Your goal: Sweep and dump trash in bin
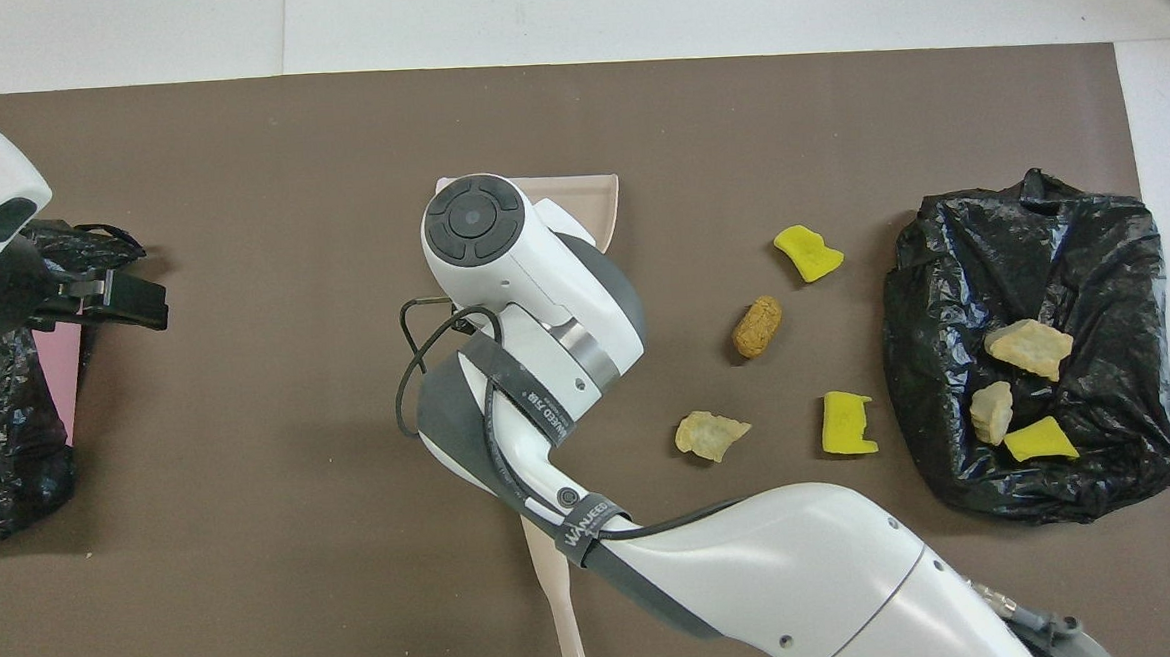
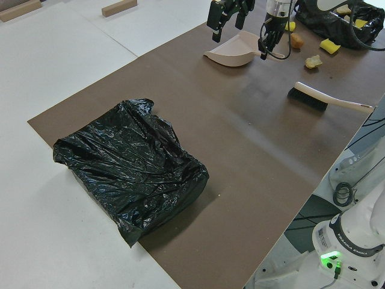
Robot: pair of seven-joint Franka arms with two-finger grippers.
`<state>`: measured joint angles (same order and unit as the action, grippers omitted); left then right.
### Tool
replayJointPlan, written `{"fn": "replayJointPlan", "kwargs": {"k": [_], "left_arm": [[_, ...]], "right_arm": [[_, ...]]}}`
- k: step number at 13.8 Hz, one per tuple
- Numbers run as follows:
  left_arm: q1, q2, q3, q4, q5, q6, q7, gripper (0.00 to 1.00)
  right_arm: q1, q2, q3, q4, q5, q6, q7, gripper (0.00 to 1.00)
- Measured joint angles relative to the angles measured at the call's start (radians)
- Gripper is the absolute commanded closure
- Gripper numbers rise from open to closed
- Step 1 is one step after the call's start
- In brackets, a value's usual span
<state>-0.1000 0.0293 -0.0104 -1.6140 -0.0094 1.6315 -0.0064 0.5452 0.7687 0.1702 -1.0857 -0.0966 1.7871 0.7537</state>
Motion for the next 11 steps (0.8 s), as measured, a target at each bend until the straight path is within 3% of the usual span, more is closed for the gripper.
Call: {"fn": "replayJointPlan", "kwargs": {"k": [4,5,7,11], "left_arm": [[-0.001,0.002,-0.001,0.0,-0.01,0.019,0.0,0.0],[-0.001,0.004,-0.001,-0.001,-0.012,0.027,0.0,0.0],[-0.008,0.013,-0.003,-0.003,-0.016,0.051,0.0,0.0],[-0.068,0.062,-0.005,-0.008,-0.035,0.129,-0.003,0.0]], "right_arm": [[-0.003,-0.081,0.003,-0.037,0.0,-0.019,0.0,0.0],[0.0,-0.127,0.004,-0.082,0.001,-0.025,0.0,0.0],[0.006,-0.259,0.013,-0.228,0.025,-0.03,-0.002,0.0],[0.085,-0.555,0.024,-0.634,0.127,0.016,-0.002,0.0]]}}
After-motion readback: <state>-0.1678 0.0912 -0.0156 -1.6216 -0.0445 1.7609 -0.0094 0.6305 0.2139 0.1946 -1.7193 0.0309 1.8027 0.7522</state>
